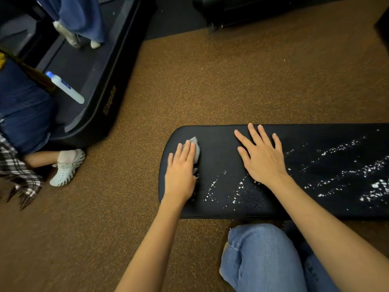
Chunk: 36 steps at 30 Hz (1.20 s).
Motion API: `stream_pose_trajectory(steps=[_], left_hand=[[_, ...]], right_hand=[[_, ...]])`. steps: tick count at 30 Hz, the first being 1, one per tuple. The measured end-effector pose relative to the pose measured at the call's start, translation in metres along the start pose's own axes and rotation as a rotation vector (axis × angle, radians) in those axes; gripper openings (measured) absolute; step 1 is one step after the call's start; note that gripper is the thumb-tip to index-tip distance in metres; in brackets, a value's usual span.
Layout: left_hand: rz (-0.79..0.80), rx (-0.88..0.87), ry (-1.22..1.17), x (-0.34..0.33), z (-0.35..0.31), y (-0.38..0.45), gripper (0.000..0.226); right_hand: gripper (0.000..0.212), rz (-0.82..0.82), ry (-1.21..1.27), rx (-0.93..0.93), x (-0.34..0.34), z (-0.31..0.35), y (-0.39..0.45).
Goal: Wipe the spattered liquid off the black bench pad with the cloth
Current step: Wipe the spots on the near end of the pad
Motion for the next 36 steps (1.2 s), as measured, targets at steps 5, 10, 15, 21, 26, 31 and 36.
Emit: stream_pose_trajectory(steps=[5, 10, 15, 21, 26, 31, 36], left_hand=[[-0.057, 0.054, -0.035, 0.001, -0.01, 0.001, 0.071], [-0.168, 0.096, -0.104, -0.008, -0.01, 0.005, 0.054], [-0.241, -0.002, -0.372, -0.002, 0.009, -0.003, 0.067], [-0.297, 0.229, -0.447, 0.006, 0.066, -0.006, 0.081], [-0.324, 0.054, -0.553, 0.002, -0.01, -0.035, 0.067], [-0.273, 0.01, -0.451, 0.0, 0.006, -0.04, 0.084], [-0.282, 0.227, -0.462, 0.009, 0.025, -0.027, 0.082]], right_hand=[[0.048, -0.004, 0.007, -0.009, 0.0, 0.001, 0.0], [0.048, -0.019, 0.023, -0.003, 0.0, -0.001, -0.001], [0.047, -0.027, 0.052, -0.005, -0.001, -0.004, 0.0], [0.047, -0.031, 0.053, 0.0, -0.003, -0.004, -0.001], [0.047, -0.031, 0.049, -0.02, -0.005, -0.003, -0.001], [0.047, -0.032, 0.056, 0.002, -0.002, -0.004, -0.001], [0.047, -0.034, 0.056, -0.008, -0.003, -0.002, -0.001]])
Point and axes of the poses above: each hand's wrist, its own y-axis towards the middle knuckle, its own x-axis out of the back of the hand, z = x × y, the point moved 10 cm from there along y, towards the middle knuckle, and after that the axes turned 9 degrees about -z, right-handed, at the moved point
